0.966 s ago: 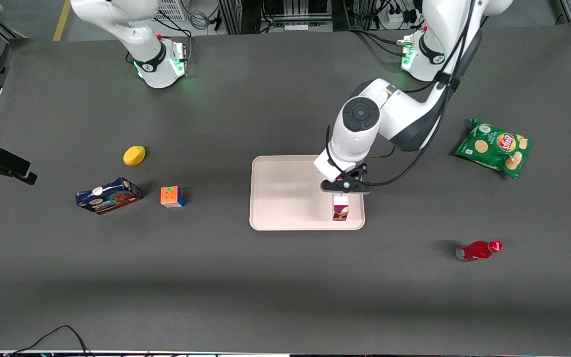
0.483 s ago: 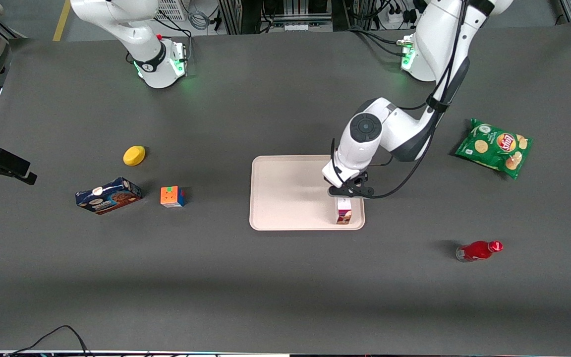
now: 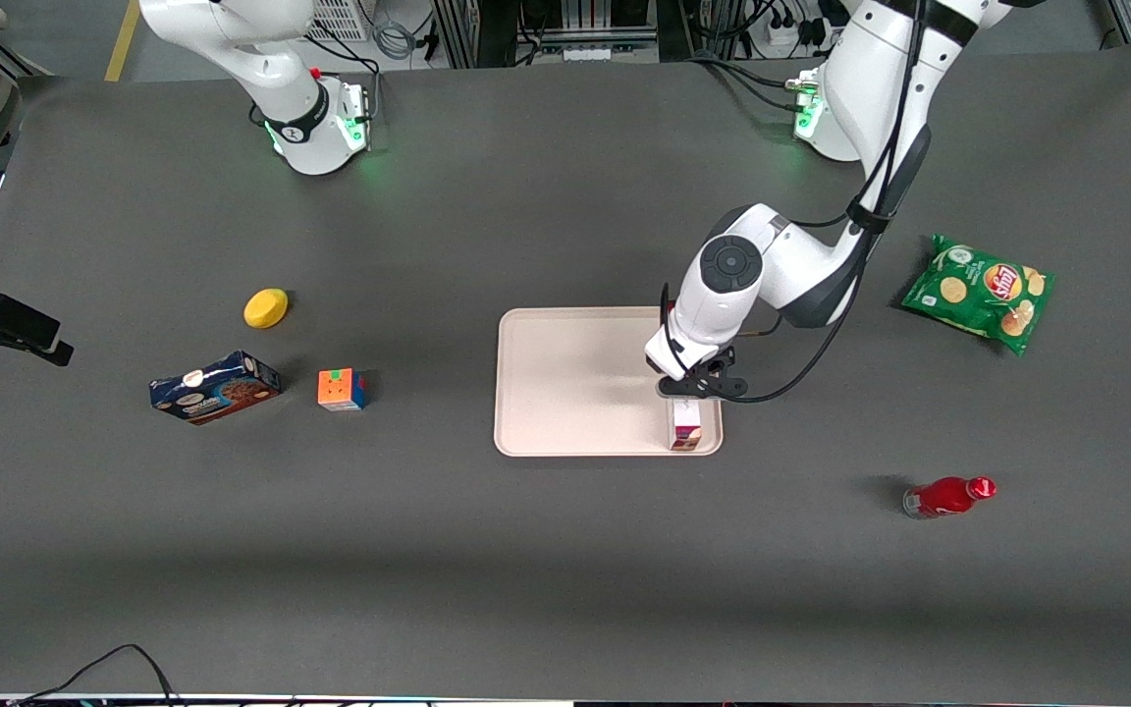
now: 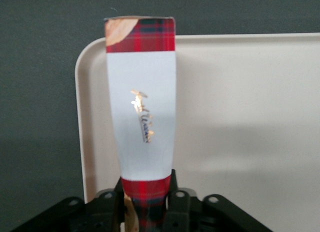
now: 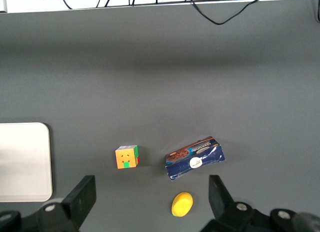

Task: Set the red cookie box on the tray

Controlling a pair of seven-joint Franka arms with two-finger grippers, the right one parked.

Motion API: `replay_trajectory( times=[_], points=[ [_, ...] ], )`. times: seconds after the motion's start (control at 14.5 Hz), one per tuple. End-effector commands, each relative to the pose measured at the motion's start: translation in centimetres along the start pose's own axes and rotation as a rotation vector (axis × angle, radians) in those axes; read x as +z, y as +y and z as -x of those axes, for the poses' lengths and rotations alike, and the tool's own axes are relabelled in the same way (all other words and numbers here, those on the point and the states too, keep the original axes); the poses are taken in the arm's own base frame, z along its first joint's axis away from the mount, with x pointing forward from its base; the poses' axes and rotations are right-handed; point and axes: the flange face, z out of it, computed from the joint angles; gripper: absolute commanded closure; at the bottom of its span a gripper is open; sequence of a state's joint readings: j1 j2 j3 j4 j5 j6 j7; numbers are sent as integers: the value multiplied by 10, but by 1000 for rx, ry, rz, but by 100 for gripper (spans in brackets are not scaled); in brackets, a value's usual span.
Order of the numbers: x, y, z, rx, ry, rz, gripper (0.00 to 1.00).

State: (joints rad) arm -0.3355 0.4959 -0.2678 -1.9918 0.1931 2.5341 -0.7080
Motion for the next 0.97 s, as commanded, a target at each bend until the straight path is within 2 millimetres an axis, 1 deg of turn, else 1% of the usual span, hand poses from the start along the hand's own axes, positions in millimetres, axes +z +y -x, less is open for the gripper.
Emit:
replay_trajectory(
  times=[0.0,0.14,0.21,0.28,0.34,0.41,0.48,0.55,0.69,0.76,0.83,0.9],
  points=[
    [-3,1,-3,-13,20,-7,0],
    [-24,0,-16,-34,43,2,0],
    [-40,-4,-24,-48,45,-5,0],
    [-61,-7,-38,-56,39,-23,0],
    [-83,-8,-51,-25,26,-47,0],
    [-105,-14,-65,-1,16,-72,0],
    [-127,-24,-78,-9,12,-96,0],
    [-148,-36,-89,-25,31,-104,0],
    [-195,-67,-107,-37,93,-98,0],
    [-219,-89,-114,-31,125,-98,0],
    [-239,-110,-119,-39,134,-80,0],
    [-261,-136,-123,-66,132,-36,0]
  ],
)
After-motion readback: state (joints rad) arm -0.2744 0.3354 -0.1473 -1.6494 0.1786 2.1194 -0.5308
